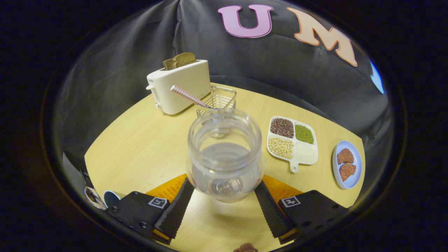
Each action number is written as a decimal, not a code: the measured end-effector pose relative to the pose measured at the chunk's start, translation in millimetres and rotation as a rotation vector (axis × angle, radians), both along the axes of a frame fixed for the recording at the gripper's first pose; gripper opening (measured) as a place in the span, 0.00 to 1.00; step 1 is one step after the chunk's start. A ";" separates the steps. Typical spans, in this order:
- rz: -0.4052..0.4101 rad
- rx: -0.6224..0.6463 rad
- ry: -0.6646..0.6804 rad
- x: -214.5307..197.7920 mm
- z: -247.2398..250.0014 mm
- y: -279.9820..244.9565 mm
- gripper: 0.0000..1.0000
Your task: Take the bottle from table, then pour the juice into the cup, finally place the bottle on the coaster
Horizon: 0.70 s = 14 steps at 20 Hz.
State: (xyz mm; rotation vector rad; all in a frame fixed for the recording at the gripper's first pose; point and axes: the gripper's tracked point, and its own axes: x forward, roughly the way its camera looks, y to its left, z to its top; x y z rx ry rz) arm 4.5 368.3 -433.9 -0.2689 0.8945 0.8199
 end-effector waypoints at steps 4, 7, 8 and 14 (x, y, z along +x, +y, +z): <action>-0.006 -0.011 0.012 -14.9 -6.0 -15.5 1.00; -0.022 -0.006 0.010 -25.4 1.6 -31.9 1.00; -0.029 0.003 0.006 -28.0 8.9 -37.5 1.00; -0.128 0.118 -0.074 -21.4 84.9 -67.4 1.00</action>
